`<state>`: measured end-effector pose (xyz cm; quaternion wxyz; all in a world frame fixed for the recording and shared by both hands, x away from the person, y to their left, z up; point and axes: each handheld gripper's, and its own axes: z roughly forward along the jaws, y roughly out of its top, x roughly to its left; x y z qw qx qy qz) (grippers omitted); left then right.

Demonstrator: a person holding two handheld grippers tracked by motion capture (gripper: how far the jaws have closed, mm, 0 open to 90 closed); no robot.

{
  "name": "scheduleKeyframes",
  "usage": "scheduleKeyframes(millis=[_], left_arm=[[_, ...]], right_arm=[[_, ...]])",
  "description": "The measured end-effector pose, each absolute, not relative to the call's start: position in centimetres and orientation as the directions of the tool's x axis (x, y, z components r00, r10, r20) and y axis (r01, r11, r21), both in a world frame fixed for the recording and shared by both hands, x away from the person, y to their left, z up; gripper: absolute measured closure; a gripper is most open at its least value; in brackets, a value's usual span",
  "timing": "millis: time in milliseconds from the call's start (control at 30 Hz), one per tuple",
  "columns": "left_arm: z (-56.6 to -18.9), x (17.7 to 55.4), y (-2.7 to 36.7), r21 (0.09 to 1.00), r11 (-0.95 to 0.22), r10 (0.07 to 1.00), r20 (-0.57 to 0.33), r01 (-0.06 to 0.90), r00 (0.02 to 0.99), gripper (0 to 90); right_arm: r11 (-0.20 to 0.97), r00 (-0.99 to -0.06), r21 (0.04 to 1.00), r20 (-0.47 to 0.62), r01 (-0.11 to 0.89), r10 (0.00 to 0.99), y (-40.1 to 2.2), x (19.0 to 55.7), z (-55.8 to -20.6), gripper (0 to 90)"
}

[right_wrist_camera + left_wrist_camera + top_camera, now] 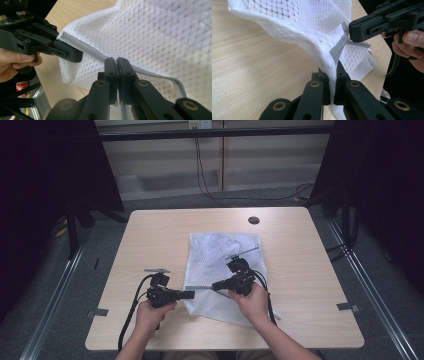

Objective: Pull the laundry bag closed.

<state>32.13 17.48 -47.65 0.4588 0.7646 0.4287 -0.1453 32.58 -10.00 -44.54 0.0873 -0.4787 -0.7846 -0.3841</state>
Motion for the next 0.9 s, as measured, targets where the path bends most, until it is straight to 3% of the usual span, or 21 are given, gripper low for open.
scheduleKeyframes(millis=[900], left_arm=[[-47.67,32.16,17.56,0.577,-0.210,0.523,-0.616,0.789,0.589,88.5]], right_arm=[[0.246,-0.522,0.515,0.503,0.821,0.689,-10.98,32.52,-44.56,86.7]])
